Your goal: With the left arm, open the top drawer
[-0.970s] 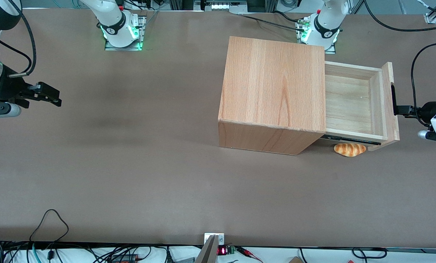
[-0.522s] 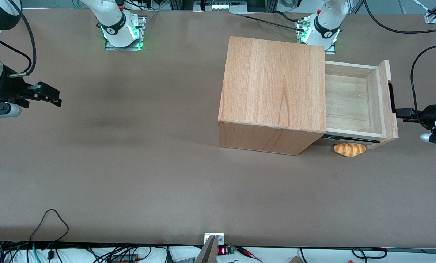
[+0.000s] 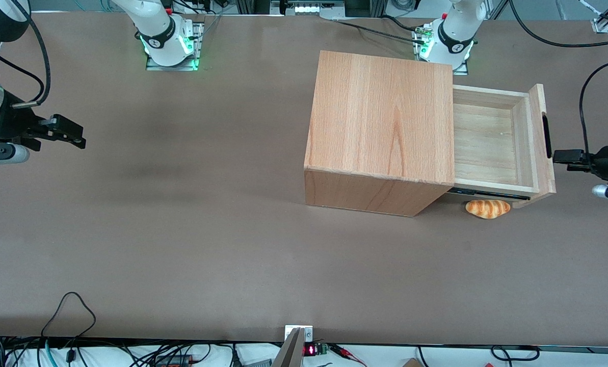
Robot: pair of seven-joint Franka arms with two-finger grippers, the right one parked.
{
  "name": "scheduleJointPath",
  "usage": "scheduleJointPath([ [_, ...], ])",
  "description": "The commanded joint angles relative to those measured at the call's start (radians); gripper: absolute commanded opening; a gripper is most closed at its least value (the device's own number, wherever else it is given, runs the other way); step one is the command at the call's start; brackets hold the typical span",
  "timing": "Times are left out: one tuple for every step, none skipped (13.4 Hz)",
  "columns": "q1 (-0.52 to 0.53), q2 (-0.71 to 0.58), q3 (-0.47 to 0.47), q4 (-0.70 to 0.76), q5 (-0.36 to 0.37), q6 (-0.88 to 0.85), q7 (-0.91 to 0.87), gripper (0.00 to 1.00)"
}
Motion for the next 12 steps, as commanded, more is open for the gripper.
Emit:
scheduleJointPath([
  [0.010,-0.014,-0.006,0.070,-0.015,-0.044,0.018,1.00],
  [0.010,-0.025,-0.006,0.078,-0.013,-0.044,0.018,1.00],
  [0.008,-0.038,-0.006,0.078,-0.014,-0.046,0.018,1.00],
  [0.008,-0.051,-0.006,0.080,-0.015,-0.044,0.015,1.00],
  [0.004,-0.069,-0.006,0.080,-0.016,-0.044,0.015,1.00],
  [-0.005,-0.092,-0.006,0.080,-0.015,-0.044,0.013,1.00],
  [-0.022,-0.115,-0.006,0.086,-0.011,-0.044,0.001,1.00],
  [-0.053,-0.144,-0.005,0.090,-0.004,-0.046,-0.033,1.00],
  [-0.086,-0.170,0.001,0.090,-0.001,-0.056,-0.072,1.00],
  [-0.117,-0.193,0.004,0.090,-0.001,-0.085,-0.132,1.00],
  [-0.160,-0.221,0.008,0.089,0.002,-0.105,-0.187,1.00],
  [-0.197,-0.242,0.008,0.089,0.028,-0.115,-0.229,1.00],
])
